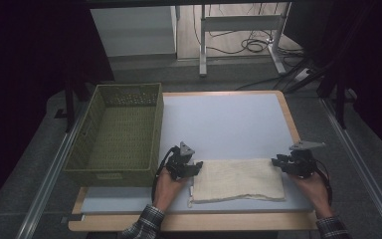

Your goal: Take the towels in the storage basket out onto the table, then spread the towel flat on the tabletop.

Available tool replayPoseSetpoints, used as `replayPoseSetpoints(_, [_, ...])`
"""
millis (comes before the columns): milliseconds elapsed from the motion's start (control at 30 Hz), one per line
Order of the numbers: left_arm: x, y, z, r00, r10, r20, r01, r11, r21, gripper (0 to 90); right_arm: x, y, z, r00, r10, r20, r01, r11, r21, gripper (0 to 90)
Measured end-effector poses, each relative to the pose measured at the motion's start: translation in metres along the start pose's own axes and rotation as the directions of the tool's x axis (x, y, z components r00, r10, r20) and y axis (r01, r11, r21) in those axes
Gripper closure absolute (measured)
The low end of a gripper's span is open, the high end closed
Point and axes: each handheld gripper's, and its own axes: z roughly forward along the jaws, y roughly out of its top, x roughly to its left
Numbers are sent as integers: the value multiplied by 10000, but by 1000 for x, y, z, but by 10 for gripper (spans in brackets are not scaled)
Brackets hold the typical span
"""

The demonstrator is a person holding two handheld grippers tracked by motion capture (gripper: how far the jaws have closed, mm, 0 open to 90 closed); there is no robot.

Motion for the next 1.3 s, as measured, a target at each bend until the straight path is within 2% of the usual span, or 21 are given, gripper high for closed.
replayPoseSetpoints(100, [0, -1, 0, 9998, -18, 201, 19, 10000, -60, 546, 0, -1, 3, 9999, -103, -10, 104, 9998, 198, 679])
replayPoseSetpoints(233, [-4, 0, -1, 9980, 152, 615, -154, 9999, 35, 754, 3, -2, 4, 9997, -223, -130, 229, 9988, 432, 814])
replayPoseSetpoints(300, [-5, 3, -1, 9979, 406, 511, -411, 9991, 94, 837, 4, -2, 5, 9994, -287, -178, 296, 9982, 525, 860])
replayPoseSetpoints(333, [-5, 4, -1, 9981, 398, 473, -402, 9992, 70, 850, 5, -1, 5, 9995, -277, -156, 286, 9980, 564, 865])
replayPoseSetpoints(500, [1, 11, 0, 9993, 289, 249, -286, 9995, -120, 860, 1, 6, 6, 9994, -336, -13, 336, 9983, 481, 870])
replayPoseSetpoints(600, [10, 21, 4, 9997, 228, 27, -227, 9992, -323, 859, -5, 13, 9, 9998, -187, 36, 186, 9990, 418, 870])
replayPoseSetpoints(767, [20, 32, 14, 9993, 229, -311, -241, 9990, -378, 857, -13, 23, 17, 9998, -150, 132, 146, 9995, 284, 869])
replayPoseSetpoints(933, [27, 35, 18, 9993, 79, -366, -96, 9989, -461, 859, -17, 26, 21, 9999, 77, 100, -79, 9998, 186, 869])
replayPoseSetpoints(1167, [22, 38, 6, 9988, 299, -386, -326, 9971, -691, 860, -15, 26, 5, 9999, 123, -88, -125, 9997, -225, 869])
replayPoseSetpoints(1300, [18, 37, -2, 9985, 424, -358, -453, 9953, -862, 860, -11, 25, -7, 9999, -13, -169, 6, 9990, -453, 869])
